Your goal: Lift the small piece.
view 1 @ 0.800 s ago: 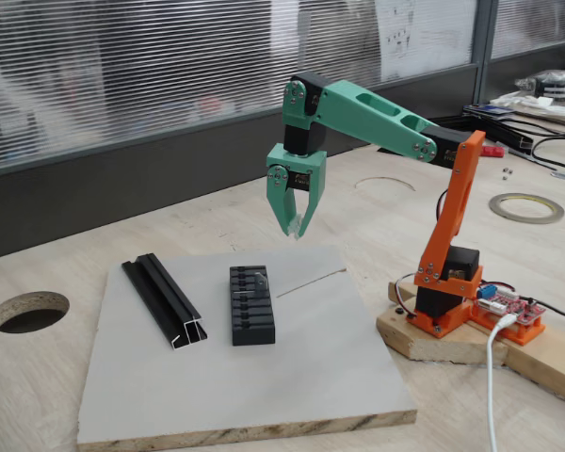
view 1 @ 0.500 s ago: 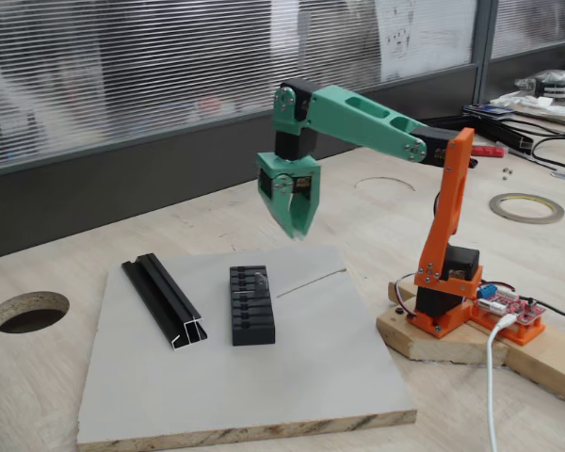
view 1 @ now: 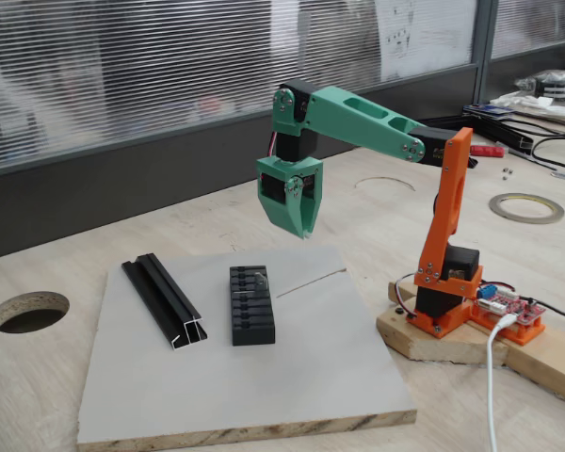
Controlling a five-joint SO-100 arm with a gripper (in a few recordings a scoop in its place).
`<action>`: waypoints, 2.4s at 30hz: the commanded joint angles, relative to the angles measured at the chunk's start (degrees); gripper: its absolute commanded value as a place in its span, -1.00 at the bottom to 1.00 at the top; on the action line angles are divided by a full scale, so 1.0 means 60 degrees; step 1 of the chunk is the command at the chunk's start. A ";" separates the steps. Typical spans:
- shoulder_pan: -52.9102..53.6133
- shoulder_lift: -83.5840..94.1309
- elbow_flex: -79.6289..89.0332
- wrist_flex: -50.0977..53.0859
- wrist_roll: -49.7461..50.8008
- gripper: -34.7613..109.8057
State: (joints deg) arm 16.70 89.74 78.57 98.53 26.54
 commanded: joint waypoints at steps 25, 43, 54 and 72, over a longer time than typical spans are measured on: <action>-0.0674 0.0205 -0.0117 0.0044 -0.5142 -0.47; -0.2329 0.0000 -0.0073 -0.1699 -0.5669 -0.47; -0.2314 -0.0630 -0.0015 -0.2505 -0.5684 -0.47; -0.2446 -0.0615 -0.0117 -0.0864 -0.5742 -0.47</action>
State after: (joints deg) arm 2.29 84.81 78.40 92.20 -6.42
